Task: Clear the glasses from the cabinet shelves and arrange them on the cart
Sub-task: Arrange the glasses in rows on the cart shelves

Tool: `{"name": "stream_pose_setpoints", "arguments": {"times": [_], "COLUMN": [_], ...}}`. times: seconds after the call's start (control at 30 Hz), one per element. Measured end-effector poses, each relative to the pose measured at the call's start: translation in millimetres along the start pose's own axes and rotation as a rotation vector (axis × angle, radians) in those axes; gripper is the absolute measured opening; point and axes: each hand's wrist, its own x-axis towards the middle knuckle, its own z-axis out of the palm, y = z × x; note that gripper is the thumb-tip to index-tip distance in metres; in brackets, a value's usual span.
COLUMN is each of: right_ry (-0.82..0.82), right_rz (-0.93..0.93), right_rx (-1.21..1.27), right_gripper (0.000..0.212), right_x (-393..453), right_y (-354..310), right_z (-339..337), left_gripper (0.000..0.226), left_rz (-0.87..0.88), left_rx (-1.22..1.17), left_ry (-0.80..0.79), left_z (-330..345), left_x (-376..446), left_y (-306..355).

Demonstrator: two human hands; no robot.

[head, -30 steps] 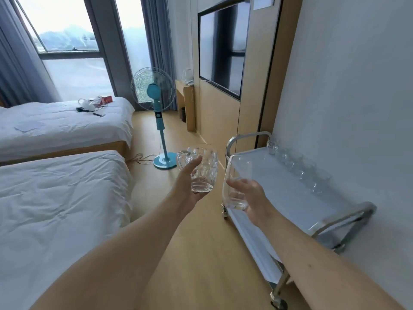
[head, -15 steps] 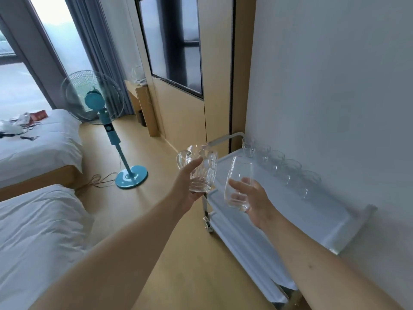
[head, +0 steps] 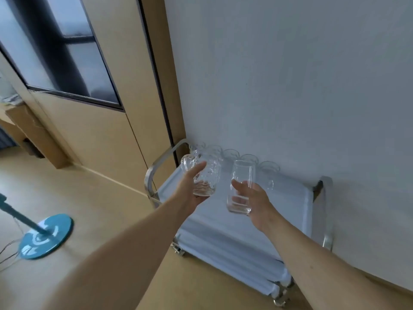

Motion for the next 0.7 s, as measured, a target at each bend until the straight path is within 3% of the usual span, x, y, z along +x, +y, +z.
{"name": "stream_pose_setpoints", "arguments": {"times": [0.1, 0.27, 0.47, 0.6, 0.7], "right_ry": [0.118, 0.280, 0.404, 0.429, 0.407], "right_rz": [-0.001, -0.007, 0.000, 0.013, 0.048], "right_rx": [0.023, 0.127, 0.143, 0.148, 0.157], "right_gripper": [0.084, 0.078, 0.079, 0.081, 0.076], "right_x": [8, 10, 18, 39, 56], "right_y": [-1, 0, 2, 0, 0], "right_z": [0, -16, -65, -98, -119], "left_gripper": [0.056, 0.066, 0.058, 0.040, 0.037], "left_rz": [-0.056, -0.186, -0.300, -0.315, -0.354], "left_rx": [0.022, 0.020, -0.013, 0.095, 0.116], "left_ry": [-0.117, -0.265, -0.442, -0.550, -0.527], "left_z": [5, 27, 62, 88, 100], "left_x": [26, 66, 106, 129, 143], "left_y": [8, -2, -29, -45, -62]}}
